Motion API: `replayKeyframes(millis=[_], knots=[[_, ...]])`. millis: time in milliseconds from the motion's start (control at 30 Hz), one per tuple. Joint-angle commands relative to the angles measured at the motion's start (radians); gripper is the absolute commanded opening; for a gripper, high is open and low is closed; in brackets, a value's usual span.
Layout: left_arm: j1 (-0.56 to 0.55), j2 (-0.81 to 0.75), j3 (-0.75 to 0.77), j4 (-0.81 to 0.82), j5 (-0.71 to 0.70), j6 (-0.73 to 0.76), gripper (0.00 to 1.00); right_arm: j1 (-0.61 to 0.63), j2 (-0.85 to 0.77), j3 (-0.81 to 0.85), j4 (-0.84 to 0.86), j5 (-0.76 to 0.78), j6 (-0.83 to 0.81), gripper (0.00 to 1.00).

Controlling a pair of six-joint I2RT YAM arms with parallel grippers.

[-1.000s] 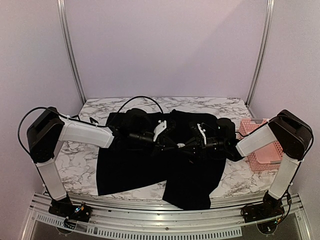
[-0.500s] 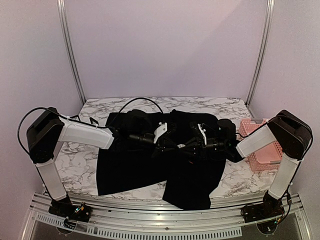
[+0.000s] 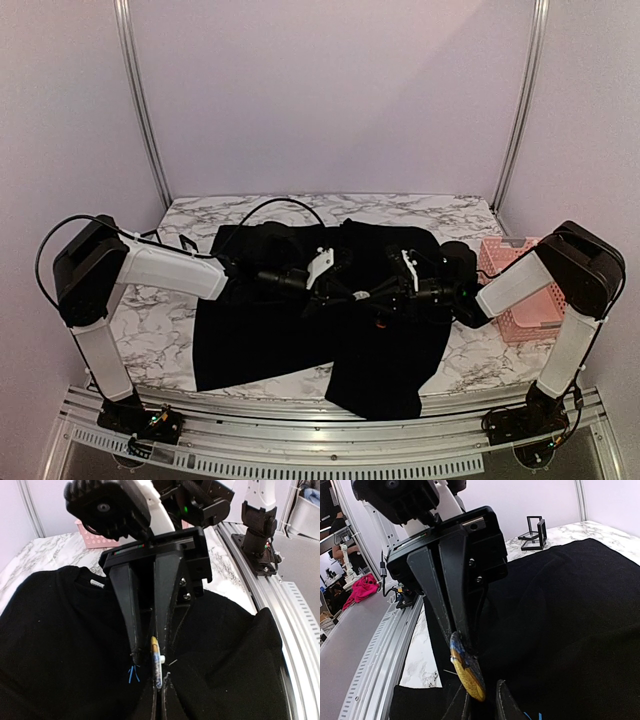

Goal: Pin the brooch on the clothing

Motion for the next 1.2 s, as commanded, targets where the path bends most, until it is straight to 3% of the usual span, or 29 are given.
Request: replayKeyframes(millis=[0,233,400,667,1167], knots=[[-0.02,-0.038,-0.018,-0.011,0.05,-0.001,0.0,-0.027,-0.022,0.006,0.009,0.063,0.001,0.16],[-0.023,-0.028,-0.018,0.049,0.042,-0.066,0.0,-0.016,-0.009,0.004,0.029,-0.015,-0.051,0.25],[-0.025,-0.024,-0.03,0.078,0.047,-0.086,0.0,-0.013,-0.011,0.037,-0.139,0.008,-0.151,0.26],[-0.022,-0.007,-0.028,0.093,0.06,-0.096,0.0,0.013,-0.007,0.04,-0.158,-0.013,-0.253,0.47],[-0.023,-0.007,-0.046,0.115,0.056,-0.103,0.0,0.027,0.017,0.082,-0.106,-0.049,-0.229,0.46]])
